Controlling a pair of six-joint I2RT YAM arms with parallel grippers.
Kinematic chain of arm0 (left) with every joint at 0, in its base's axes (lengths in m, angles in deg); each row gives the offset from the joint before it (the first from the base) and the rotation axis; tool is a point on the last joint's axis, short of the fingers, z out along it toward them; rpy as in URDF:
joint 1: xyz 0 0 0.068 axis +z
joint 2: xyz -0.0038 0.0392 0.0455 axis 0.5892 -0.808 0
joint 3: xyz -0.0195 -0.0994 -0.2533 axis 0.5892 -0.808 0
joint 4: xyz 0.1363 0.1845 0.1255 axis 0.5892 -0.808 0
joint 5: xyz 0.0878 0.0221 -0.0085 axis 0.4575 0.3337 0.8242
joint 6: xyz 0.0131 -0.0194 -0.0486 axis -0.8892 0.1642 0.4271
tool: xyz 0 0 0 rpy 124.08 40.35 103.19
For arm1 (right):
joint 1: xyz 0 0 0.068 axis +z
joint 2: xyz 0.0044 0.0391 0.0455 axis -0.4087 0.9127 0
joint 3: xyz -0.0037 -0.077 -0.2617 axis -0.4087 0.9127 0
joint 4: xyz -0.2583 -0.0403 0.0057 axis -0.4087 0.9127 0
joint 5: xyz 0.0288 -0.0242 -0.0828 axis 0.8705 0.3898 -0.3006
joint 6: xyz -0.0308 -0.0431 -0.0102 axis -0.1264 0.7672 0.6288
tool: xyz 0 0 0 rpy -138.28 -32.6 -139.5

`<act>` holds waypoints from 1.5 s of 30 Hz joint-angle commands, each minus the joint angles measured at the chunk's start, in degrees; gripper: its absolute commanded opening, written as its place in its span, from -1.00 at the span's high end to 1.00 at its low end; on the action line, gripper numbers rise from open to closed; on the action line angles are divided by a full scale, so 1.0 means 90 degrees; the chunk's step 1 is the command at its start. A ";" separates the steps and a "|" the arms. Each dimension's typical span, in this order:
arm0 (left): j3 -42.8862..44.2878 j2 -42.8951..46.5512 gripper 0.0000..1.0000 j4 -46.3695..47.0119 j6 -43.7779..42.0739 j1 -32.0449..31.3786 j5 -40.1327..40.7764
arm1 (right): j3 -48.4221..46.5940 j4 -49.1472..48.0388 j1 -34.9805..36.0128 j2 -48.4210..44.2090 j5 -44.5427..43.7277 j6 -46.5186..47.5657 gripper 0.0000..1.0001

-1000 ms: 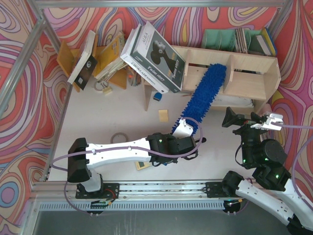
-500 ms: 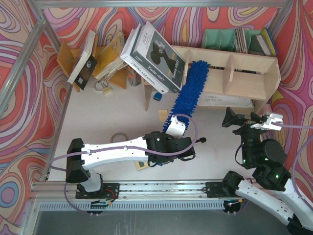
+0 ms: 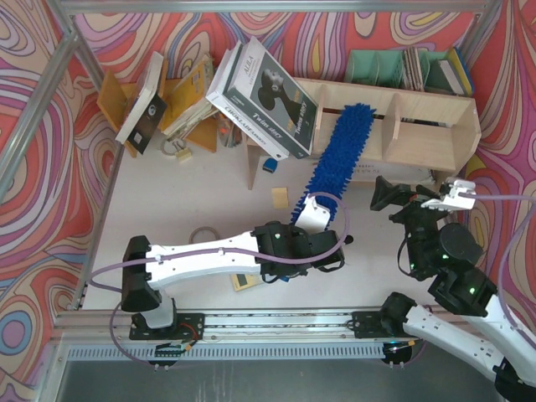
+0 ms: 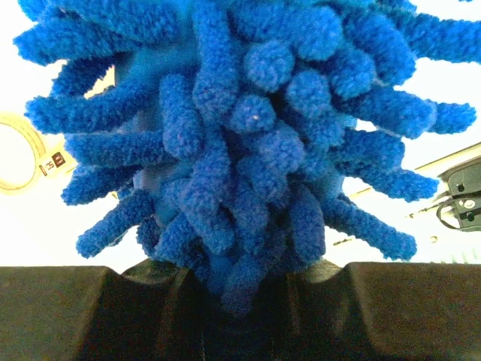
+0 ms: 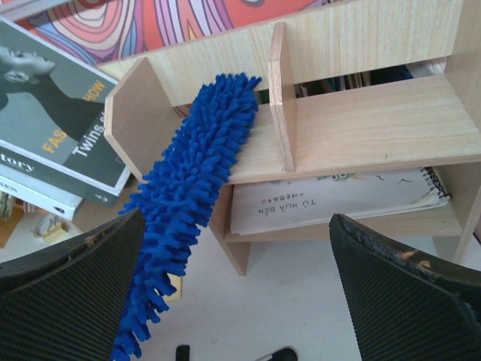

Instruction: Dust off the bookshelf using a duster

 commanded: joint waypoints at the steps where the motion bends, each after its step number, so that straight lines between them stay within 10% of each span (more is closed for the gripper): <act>1: 0.0238 -0.0173 1.00 0.0535 -0.0278 0.0063 0.0354 | 0.0335 -0.0207 -0.0005 -0.0037 0.0071 0.0114 -0.98; 21: -0.0286 0.0368 1.00 -0.0319 0.1183 0.0055 0.1383 | 0.0628 -0.0302 -0.0007 -0.0329 0.0000 0.0169 -0.97; 33: 0.0004 0.0759 1.00 0.0101 0.0432 0.0177 0.2407 | 0.0673 -0.0291 -0.0004 -0.0306 0.0010 0.0050 -0.98; 45: -0.0497 0.1028 1.00 0.0728 0.0103 0.0133 0.1628 | 0.0753 -0.0335 0.0001 -0.0297 -0.0020 -0.0019 -0.97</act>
